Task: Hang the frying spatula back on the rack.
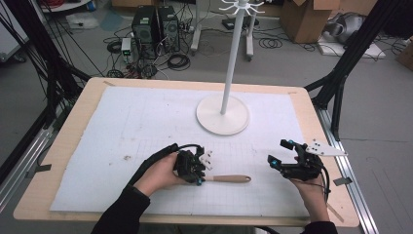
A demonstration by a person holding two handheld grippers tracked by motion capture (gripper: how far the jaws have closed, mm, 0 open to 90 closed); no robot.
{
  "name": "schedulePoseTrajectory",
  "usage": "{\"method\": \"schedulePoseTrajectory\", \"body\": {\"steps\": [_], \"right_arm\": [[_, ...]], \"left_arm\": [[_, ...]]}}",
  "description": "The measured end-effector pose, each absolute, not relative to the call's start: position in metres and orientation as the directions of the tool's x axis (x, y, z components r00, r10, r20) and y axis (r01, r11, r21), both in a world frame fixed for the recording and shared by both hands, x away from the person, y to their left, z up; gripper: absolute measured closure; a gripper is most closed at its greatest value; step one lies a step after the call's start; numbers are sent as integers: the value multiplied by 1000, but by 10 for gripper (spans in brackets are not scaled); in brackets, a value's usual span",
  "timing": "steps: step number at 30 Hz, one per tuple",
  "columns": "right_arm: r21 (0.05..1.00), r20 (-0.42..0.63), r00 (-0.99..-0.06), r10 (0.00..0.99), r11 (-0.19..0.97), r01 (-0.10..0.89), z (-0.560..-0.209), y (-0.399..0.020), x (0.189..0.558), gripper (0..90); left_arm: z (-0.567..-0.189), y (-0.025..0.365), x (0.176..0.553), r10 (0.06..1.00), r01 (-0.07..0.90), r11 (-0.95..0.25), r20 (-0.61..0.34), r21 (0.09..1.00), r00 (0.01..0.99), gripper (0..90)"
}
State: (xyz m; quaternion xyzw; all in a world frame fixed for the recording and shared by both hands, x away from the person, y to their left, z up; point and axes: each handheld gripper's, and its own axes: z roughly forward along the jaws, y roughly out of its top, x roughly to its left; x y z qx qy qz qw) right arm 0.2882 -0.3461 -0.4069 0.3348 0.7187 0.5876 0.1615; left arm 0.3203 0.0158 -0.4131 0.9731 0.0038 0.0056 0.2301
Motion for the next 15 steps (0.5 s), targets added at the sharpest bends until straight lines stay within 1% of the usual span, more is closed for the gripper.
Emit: {"method": "schedulePoseTrajectory", "body": {"steps": [1, 5, 8, 12, 15], "right_arm": [[953, 163, -722, 672, 83, 293, -407, -347, 288, 114], [953, 170, -717, 676, 73, 294, -407, -349, 289, 114], [953, 173, -711, 682, 65, 295, -407, -351, 288, 115], [955, 171, -705, 689, 59, 290, -407, -353, 287, 118], [957, 170, -701, 692, 53, 284, -406, -355, 287, 133]], "left_arm": [[-413, 16, 320, 21, 19, -891, 0, 453, 1000, 777], [-412, 17, 321, 12, 11, -890, -1, 456, 1000, 777], [-409, 17, 319, 9, 6, -880, 3, 475, 1000, 777], [-399, 23, 317, 29, 10, -854, 28, 520, 999, 778], [-390, 30, 316, 64, 25, -829, 51, 558, 997, 778]]}}
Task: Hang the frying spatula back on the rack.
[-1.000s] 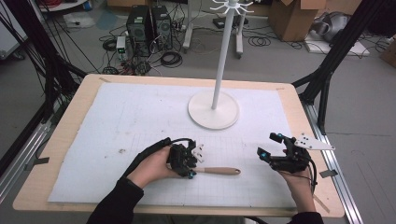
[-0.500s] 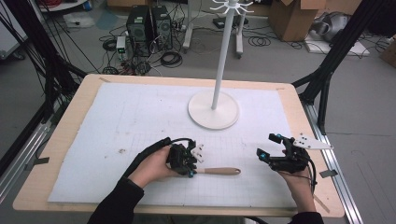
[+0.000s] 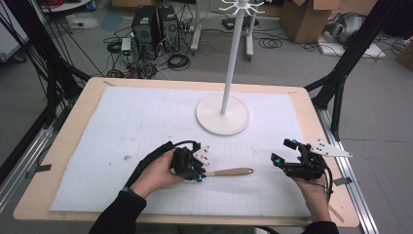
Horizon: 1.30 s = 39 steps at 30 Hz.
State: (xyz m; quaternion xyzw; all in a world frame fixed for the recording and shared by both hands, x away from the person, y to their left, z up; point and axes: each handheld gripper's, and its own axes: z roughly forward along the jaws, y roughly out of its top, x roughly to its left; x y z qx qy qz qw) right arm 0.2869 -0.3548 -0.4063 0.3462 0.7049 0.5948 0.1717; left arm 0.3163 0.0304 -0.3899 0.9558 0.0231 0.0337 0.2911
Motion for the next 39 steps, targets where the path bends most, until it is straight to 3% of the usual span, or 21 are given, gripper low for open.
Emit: {"method": "schedulePoseTrajectory", "body": {"steps": [6, 20, 32, 39], "right_arm": [[954, 171, -695, 698, 59, 293, -407, -354, 288, 133], [951, 165, -721, 674, 85, 297, -404, -334, 287, 139], [966, 116, -753, 647, 103, 237, -382, -278, 278, 164], [974, 154, -755, 638, 32, 226, -368, -254, 269, 227]], "left_arm": [[-376, 50, 315, 142, 61, -744, 68, 665, 988, 778], [-354, 75, 308, 296, 92, -566, 98, 819, 950, 778], [-350, 74, 301, 344, 98, -458, 74, 884, 936, 778], [-353, 72, 295, 393, 69, -407, 107, 911, 913, 778]]}}
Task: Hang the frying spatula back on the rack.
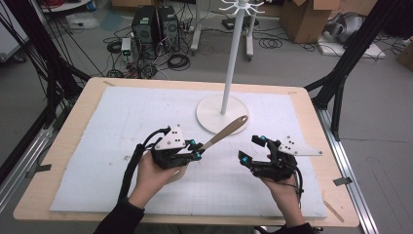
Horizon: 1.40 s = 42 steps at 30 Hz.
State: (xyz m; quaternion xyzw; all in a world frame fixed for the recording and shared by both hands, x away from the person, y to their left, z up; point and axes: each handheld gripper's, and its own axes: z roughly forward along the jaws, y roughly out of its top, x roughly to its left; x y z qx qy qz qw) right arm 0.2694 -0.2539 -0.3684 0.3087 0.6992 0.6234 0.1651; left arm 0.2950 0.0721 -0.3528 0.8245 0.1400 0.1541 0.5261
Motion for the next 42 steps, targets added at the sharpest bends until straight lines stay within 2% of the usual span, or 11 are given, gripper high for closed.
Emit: {"method": "schedulePoseTrajectory", "body": {"steps": [13, 25, 28, 33, 36, 42], "right_arm": [[973, 210, -776, 595, -50, 226, -349, -224, 271, 359], [968, 232, -768, 596, -61, 244, -334, -207, 274, 447], [969, 228, -770, 596, -60, 241, -332, -204, 274, 502], [971, 229, -779, 583, -78, 227, -330, -204, 274, 686], [960, 275, -794, 542, -105, 260, -331, -205, 276, 729], [962, 267, -809, 523, -94, 256, -328, -202, 276, 751]], "left_arm": [[-350, 64, 285, 432, 29, -348, 132, 937, 892, 778], [-351, 56, 282, 431, 0, -295, 133, 956, 892, 778], [-350, 55, 281, 429, -15, -291, 145, 957, 892, 777], [-349, 54, 279, 423, -34, -294, 162, 955, 891, 777], [-350, 53, 279, 423, -44, -306, 178, 951, 888, 775], [-351, 53, 281, 411, -35, -293, 159, 956, 898, 768]]}}
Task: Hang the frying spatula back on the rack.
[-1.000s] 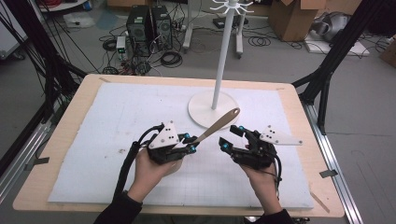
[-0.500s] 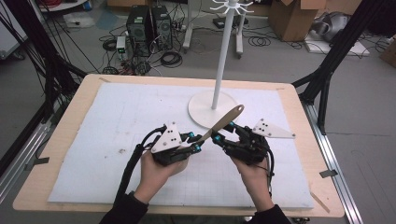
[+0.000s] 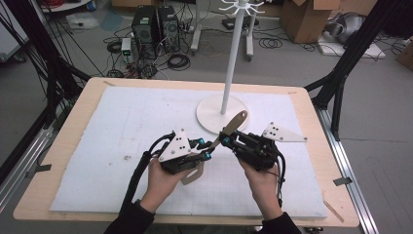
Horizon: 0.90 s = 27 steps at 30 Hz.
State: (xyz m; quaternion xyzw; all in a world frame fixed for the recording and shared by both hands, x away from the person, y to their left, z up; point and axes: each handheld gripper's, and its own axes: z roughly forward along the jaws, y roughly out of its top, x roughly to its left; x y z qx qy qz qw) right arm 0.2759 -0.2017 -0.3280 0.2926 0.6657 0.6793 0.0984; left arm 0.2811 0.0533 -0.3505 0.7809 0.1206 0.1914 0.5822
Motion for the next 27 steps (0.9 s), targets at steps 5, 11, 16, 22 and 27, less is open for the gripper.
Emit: {"method": "schedulePoseTrajectory", "body": {"steps": [5, 11, 16, 22, 27], "right_arm": [[964, 259, -821, 508, -82, 253, -326, -206, 278, 754], [973, 213, -885, 414, -6, 231, -317, -212, 278, 758], [978, 175, -912, 372, 37, 203, -309, -210, 277, 758], [979, 161, -945, 285, 78, 190, -305, -209, 278, 757], [980, 150, -964, 221, 96, 174, -303, -205, 278, 757]], "left_arm": [[-346, 58, 281, 409, -46, -266, 156, 963, 899, 680], [-341, 68, 287, 330, -5, -233, 84, 972, 940, 463], [-339, 71, 290, 227, 1, -213, 48, 977, 973, 397], [-339, 70, 289, 140, -4, -194, 32, 981, 990, 349], [-337, 68, 290, 93, 4, -179, 13, 984, 996, 354]]}}
